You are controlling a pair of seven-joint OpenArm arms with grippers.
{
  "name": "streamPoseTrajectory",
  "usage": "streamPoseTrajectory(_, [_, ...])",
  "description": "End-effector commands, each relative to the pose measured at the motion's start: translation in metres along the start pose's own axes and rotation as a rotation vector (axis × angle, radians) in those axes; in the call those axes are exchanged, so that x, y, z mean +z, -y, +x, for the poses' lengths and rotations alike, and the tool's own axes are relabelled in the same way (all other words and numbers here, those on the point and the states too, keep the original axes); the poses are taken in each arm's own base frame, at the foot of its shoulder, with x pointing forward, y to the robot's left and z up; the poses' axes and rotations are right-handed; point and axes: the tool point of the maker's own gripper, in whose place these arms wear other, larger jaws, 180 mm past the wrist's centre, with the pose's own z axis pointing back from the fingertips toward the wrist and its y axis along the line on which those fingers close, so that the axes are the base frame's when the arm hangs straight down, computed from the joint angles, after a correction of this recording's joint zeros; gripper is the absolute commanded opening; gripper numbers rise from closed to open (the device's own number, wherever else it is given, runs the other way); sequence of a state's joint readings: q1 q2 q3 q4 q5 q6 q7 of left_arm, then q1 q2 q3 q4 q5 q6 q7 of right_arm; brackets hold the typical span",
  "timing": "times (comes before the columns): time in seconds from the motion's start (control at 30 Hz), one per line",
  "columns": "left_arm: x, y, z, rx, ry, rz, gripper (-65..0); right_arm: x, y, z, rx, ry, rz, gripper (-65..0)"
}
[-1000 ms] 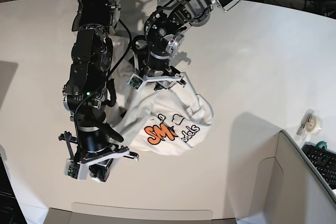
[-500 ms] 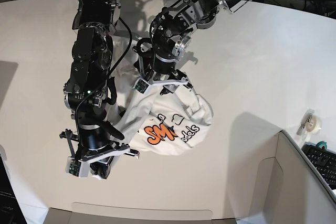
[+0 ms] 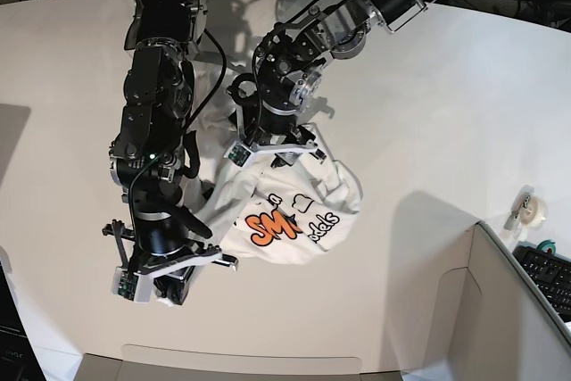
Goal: Layout the t-shirt on the table in an organized manner, then fold the t-shirt properly
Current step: 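Hold the shirt edges with both grippers and gather them together, then lift the held shirt high with both grippers, letting it hang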
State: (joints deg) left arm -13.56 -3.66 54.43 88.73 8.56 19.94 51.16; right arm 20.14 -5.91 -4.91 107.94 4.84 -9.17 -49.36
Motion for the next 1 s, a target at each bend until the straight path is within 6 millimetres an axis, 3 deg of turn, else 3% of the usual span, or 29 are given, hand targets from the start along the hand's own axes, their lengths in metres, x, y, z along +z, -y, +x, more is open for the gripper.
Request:
streamPoseTrajectory(0.0, [0.000, -0.008, 0.020, 0.001, 0.055, 0.029, -36.2, 0.002, -0.006, 0.023, 0.000, 0.076, 0.019, -65.0])
streamPoseTrajectory(0.33, [-0.002, -0.009, 0.022, -0.001, 0.076, 0.033, -37.8, 0.004, -0.007, 0.025, -0.001, 0.084, 0.020, -65.0])
streamPoseTrajectory(0.4, [-0.002, -0.010, 0.023, 0.000, 0.077, 0.035, -45.7, 0.004, -0.007, 0.025, -0.001, 0.084, 0.020, -65.0])
streamPoseTrajectory(0.5, [-0.003, -0.014, 0.026, 0.011, 0.093, 0.042, -64.9, 0.004, -0.007, 0.025, -0.001, 0.084, 0.020, -65.0])
streamPoseTrajectory(0.53, [-0.002, -0.017, 0.028, 0.018, 0.103, 0.047, -65.0, 0.004, -0.007, 0.025, -0.001, 0.084, 0.020, -65.0])
streamPoseTrajectory(0.63, [0.007, -0.031, 0.044, 0.056, 0.186, 0.071, -64.6, 0.004, -0.005, 0.026, 0.006, 0.085, 0.017, -65.0])
streamPoseTrajectory(0.83, [0.042, -0.094, 0.039, 0.124, 0.265, 0.200, -64.8, 0.002, -0.005, 0.031, 0.007, 0.094, 0.017, -65.0])
streamPoseTrajectory(0.97, [0.055, -0.119, 0.015, 0.134, 0.240, 0.249, -64.8, -0.004, -0.008, 0.036, 0.010, 0.093, 0.021, -65.0])
